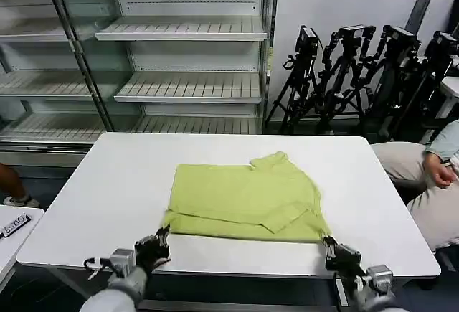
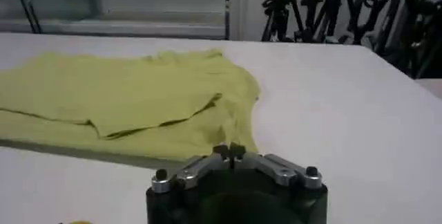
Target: Fold and organize the clothes.
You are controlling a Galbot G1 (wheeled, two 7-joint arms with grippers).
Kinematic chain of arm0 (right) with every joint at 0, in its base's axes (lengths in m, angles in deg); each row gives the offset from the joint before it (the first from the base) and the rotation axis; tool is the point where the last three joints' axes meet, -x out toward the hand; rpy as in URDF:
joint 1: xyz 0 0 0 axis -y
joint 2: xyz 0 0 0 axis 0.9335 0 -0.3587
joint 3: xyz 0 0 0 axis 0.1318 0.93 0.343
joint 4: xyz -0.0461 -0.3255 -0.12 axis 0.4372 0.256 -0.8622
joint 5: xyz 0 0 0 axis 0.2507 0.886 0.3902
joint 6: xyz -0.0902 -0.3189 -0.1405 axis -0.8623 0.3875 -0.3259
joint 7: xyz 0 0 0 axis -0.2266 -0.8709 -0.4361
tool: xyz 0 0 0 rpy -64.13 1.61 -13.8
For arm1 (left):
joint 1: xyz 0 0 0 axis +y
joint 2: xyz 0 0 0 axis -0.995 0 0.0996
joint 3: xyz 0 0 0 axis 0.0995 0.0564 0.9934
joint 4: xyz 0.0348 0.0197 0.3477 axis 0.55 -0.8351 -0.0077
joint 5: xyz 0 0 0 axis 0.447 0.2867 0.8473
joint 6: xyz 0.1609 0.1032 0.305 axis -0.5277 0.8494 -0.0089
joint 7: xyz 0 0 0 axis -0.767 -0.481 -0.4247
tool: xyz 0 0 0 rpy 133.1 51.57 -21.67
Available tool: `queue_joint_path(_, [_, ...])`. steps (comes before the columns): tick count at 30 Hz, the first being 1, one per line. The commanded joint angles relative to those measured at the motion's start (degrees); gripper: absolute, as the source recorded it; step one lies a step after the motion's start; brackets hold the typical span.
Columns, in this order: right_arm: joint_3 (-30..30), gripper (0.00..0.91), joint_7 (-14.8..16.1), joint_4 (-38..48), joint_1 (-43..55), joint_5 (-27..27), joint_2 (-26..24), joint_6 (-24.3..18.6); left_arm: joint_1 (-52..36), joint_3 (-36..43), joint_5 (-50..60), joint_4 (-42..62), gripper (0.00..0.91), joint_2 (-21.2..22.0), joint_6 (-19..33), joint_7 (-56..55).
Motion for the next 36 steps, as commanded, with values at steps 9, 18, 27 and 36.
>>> queue_joint_path(9, [-5.81,0.907,-0.52,-6.25,3.81,-11.14,-2.62,0.85,1.55,-3.27,4.91,-11.57,0.907,-3.38,-1.05,2.11])
queue_joint_path(18, [15.77,0.907,-7.66,23.59,48.87,-2.96,2.54,7.9,-30.69,4.86,-2.23,14.37,0.907,-4.57,-1.07,4.72])
queue_joint_path(27, [22.47,0.907,-9.45,45.22,63.35,-0.06,9.56,7.89,-43.83,9.96,-4.56,36.73,0.907,-3.86,-1.08,9.33])
queue_joint_path(36, [21.98,0.907,-9.82,58.28,69.0,0.86,14.37,7.91,-47.44,11.63,-4.16,44.45,0.907,-2.11,-1.27,13.05])
